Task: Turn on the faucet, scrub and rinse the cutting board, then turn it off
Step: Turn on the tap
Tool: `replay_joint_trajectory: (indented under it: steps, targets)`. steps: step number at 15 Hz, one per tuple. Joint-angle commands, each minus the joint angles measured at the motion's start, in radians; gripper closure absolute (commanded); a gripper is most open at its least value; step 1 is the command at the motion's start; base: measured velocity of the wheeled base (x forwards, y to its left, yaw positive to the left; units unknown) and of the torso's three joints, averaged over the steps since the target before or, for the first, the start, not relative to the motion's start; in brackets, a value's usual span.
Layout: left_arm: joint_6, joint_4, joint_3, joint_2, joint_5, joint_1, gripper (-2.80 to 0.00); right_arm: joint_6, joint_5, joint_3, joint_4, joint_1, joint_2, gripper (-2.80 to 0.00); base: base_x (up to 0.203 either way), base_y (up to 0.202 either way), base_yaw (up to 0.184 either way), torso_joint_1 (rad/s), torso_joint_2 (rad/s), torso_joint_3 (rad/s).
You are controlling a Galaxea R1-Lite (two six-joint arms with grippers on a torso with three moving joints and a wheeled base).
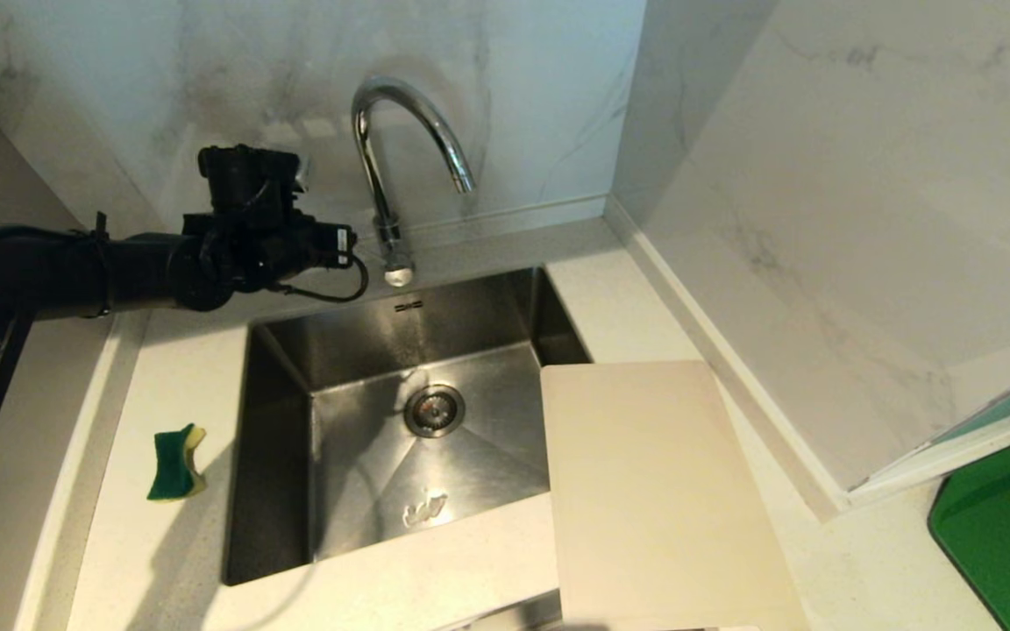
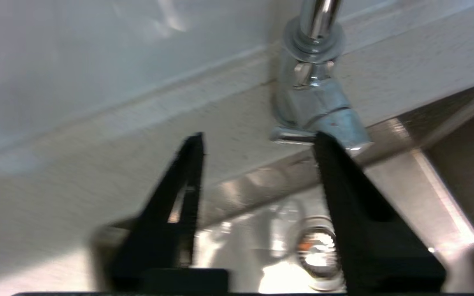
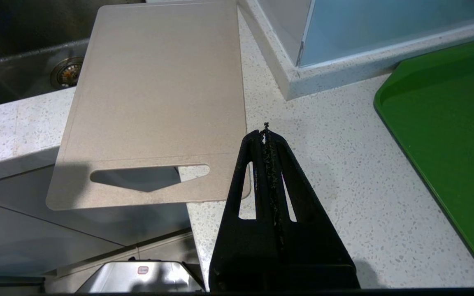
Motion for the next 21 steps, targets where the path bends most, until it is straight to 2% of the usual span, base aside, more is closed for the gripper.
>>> replay_joint_trajectory:
  steps: [1,4,5,8,11,13,16,19,21]
  targets:
    - [-0.083,0.001,-0.001,-0.001,0.002,-0.017,-2.80,0.000,0.001,0.000,0.000,0.000,0.000,0.00,0.000,0.000,0.000,0.000,0.00,0.000]
    - [-0.231,0.003,0.001,-0.004,0.037,-0.053,-2.80,0.000,0.001,0.000,0.000,0.000,0.000,0.00,0.000,0.000,0.000,0.000,0.00,0.000]
    - [-0.312,0.017,0.001,-0.007,0.058,-0.071,-2.80,0.000,0.001,0.000,0.000,0.000,0.000,0.00,0.000,0.000,0.000,0.000,0.00,0.000]
    - [-0.486,0.084,0.001,-0.029,0.079,-0.100,-2.80,0.000,0.001,0.000,0.000,0.000,0.000,0.00,0.000,0.000,0.000,0.000,0.00,0.000]
    - [-0.599,0.077,0.001,-0.028,0.206,-0.144,-2.80,0.000,0.001,0.000,0.000,0.000,0.000,0.00,0.000,0.000,0.000,0.000,0.00,0.000]
    - [-0.636,0.037,0.001,-0.025,0.310,-0.165,-2.80,0.000,0.001,0.000,0.000,0.000,0.000,0.00,0.000,0.000,0.000,0.000,0.00,0.000]
    - [-0.639,0.006,0.001,-0.003,0.467,-0.179,-2.80,0.000,0.001,0.000,0.000,0.000,0.000,0.00,0.000,0.000,0.000,0.000,0.00,0.000]
    - [-0.638,-0.063,0.010,0.034,0.541,-0.178,-2.80,0.001,0.001,0.000,0.000,0.000,0.000,0.00,0.000,0.000,0.000,0.000,0.00,0.000]
    - [-0.643,-0.081,0.010,0.039,0.553,-0.178,-2.80,0.000,0.001,0.000,0.000,0.000,0.000,0.00,0.000,0.000,0.000,0.000,0.00,0.000]
